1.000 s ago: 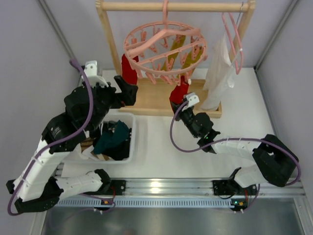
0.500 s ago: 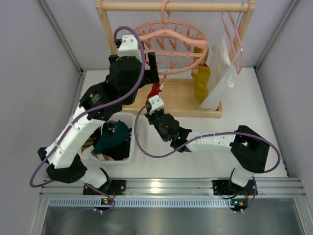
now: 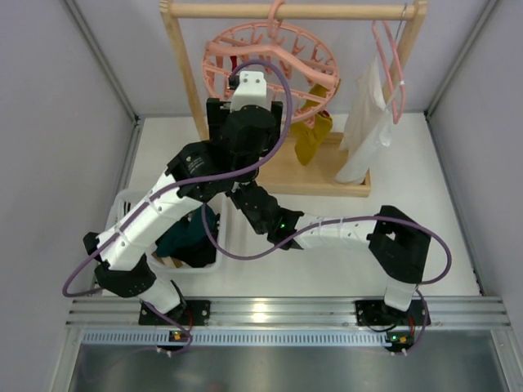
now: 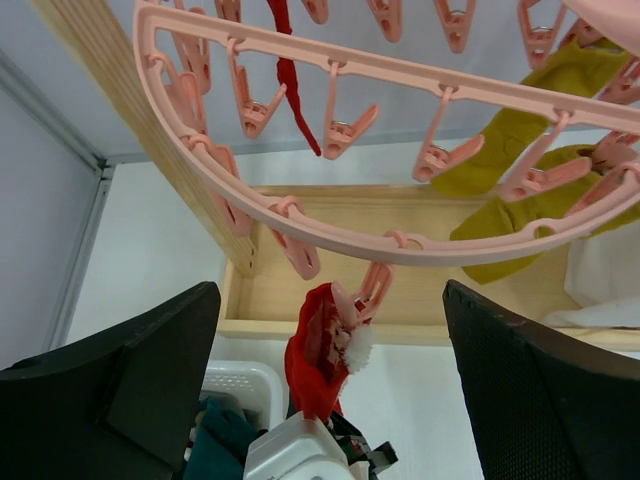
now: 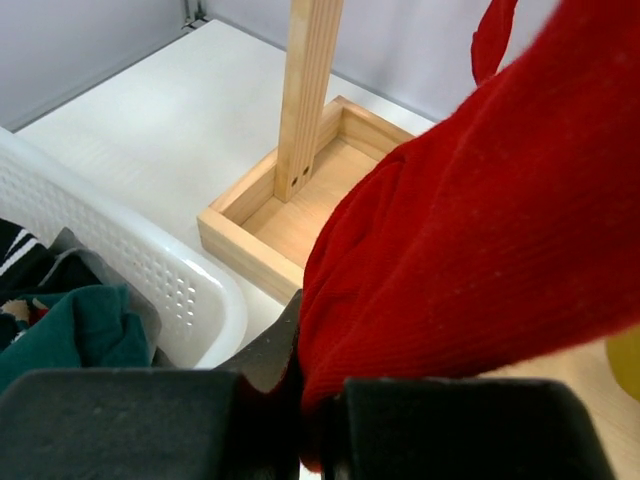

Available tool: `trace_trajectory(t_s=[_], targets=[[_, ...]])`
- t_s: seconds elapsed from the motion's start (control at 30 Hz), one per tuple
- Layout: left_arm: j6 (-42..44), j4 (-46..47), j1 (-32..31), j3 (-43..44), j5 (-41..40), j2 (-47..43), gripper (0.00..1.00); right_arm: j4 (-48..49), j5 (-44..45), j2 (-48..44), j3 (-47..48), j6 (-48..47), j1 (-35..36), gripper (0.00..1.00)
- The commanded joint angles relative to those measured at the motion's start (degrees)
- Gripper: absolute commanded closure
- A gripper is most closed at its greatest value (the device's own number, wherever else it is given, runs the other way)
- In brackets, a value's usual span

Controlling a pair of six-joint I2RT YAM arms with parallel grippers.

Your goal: Remove the socks clipped to the hanger

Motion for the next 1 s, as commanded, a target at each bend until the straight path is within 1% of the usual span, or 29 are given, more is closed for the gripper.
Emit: trace_trajectory(t_s=[0.0, 0.03, 0.2, 0.33, 0.57, 0.77, 0.8, 0.97], targets=[[1.4, -0.7, -0.3, -0.2, -6.1, 0.5, 0.04, -3.3, -1.0, 0.8, 3.8, 0.3, 1.1, 1.0], [1.2, -0.7, -0.3, -1.1, -6.8, 0.5, 0.06, -3.8, -1.2, 0.8, 4.6, 0.4, 1.1, 1.0], [0.4, -0.9, -0.3, -2.8, -5.5, 1.2, 0.09, -6.9, -2.1, 2.2, 7.1, 0.5, 1.1, 1.0], [0.3, -1.1, -0.2, -2.9, -4.9, 2.0, 0.15, -8.2, -3.1, 3.5, 9.0, 0.7, 1.2, 1.0], [1.4, -1.0, 0.1, -3.4, -4.5, 4.1, 0.17, -8.0, -4.1, 3.5, 9.5, -0.6, 1.1, 1.0], [0.0, -0.9, 3.8, -6.4, -2.1, 3.8, 0.23, -7.0, -5.2, 2.2, 8.3, -1.1, 1.1, 1.0], [-0.1, -0.9, 4.6, -6.5, -1.7, 3.9, 0.26, -6.9, -5.6, 2.0, 8.2, -1.1, 1.1, 1.0], [0.3, -0.6, 5.1, -5.6, -0.8, 5.2, 0.3, -6.5, -6.7, 2.2, 8.1, -1.2, 1.1, 1.0]])
